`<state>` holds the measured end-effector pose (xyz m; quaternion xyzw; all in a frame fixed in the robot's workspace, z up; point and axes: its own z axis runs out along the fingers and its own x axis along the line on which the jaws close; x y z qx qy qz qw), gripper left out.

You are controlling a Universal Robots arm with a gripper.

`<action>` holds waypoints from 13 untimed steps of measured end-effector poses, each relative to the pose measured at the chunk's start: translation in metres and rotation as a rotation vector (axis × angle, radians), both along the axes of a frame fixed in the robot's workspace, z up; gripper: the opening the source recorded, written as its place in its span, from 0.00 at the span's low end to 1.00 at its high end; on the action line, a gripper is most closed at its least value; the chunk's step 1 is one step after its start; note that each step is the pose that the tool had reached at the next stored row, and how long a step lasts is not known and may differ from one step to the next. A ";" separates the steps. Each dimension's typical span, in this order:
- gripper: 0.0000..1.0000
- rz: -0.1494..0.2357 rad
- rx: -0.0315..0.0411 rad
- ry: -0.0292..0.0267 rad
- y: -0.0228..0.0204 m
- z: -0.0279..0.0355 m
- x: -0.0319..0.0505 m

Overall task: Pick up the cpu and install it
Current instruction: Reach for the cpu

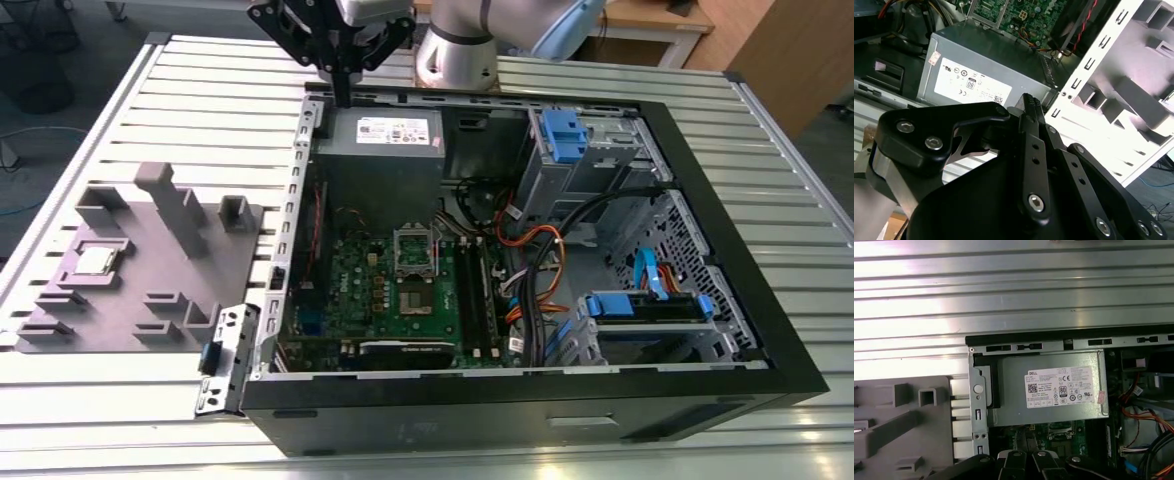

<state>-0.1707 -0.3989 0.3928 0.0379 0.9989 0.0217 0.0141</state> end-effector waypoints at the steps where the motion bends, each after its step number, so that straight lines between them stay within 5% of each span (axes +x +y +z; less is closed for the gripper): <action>1: 0.11 0.000 0.0000 0.0000 0.0000 -0.0001 -0.0017; 13: 0.11 0.000 0.0000 -0.0001 0.0000 -0.0009 -0.0218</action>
